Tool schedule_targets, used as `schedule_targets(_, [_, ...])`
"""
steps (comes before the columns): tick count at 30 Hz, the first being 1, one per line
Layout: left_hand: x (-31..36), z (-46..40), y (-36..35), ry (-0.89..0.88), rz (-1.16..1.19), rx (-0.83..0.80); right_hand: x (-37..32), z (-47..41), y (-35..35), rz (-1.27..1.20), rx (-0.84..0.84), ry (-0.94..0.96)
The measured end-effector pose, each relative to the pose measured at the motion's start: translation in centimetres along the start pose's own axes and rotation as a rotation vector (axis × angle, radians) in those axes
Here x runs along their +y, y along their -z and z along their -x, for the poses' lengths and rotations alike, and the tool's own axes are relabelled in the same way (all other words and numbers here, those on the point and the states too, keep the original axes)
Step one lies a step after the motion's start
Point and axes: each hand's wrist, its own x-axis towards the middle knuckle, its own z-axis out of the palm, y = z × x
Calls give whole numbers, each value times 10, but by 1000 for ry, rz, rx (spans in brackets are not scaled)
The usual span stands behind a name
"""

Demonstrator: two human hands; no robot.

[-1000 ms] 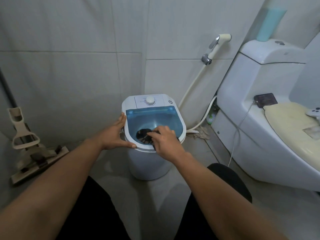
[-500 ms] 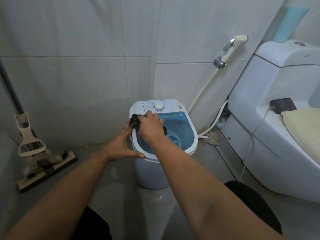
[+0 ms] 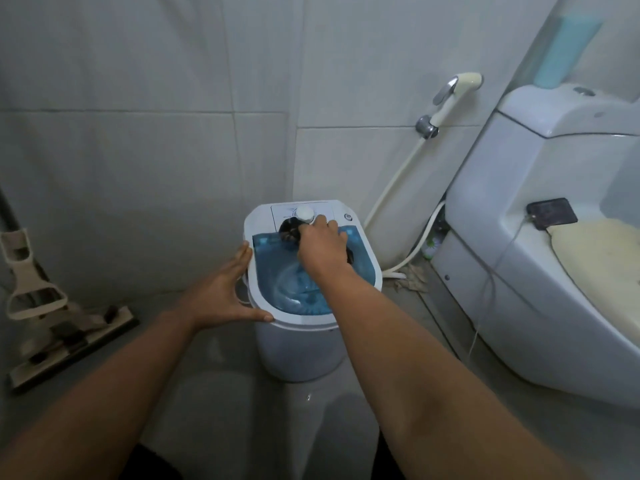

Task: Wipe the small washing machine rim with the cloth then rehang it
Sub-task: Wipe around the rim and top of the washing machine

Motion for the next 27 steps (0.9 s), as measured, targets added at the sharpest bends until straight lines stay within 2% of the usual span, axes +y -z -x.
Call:
schedule_targets(3, [2, 1, 4, 14, -35, -26, 29, -6, 4, -28, -48, -123])
schedule_targets(7, [2, 1, 5, 14, -40, -49, 63, -12, 12, -55, -31, -283])
schedule_targets(10, [4, 0, 7, 14, -54, -70, 96, -12, 13, -171, -37, -460])
schedule_targets(14, [11, -4, 20, 67, -100, -150, 121, -6, 33, -519, 2, -559])
schedule_targets(16, [32, -1, 40, 93, -103, -186, 111, -4, 63, -745, 24, -567])
schedule_targets(18, [65, 2, 66, 124, -19, -148, 93, 0, 99, -1031, 11, -606])
schedule_targets(20, [97, 1, 94, 208, 128, -93, 71, 8, 131, -1376, -130, -675])
schedule_targets(22, [133, 5, 133, 298, 284, -51, 47, 17, 170, -1624, -368, -695])
schedule_targets(24, [175, 15, 179, 368, 419, -14, 17, 28, 213, -1704, -581, -623])
schedule_targets(27, [230, 30, 251, 452, 604, 44, -31, 42, 277, -1683, -748, -479])
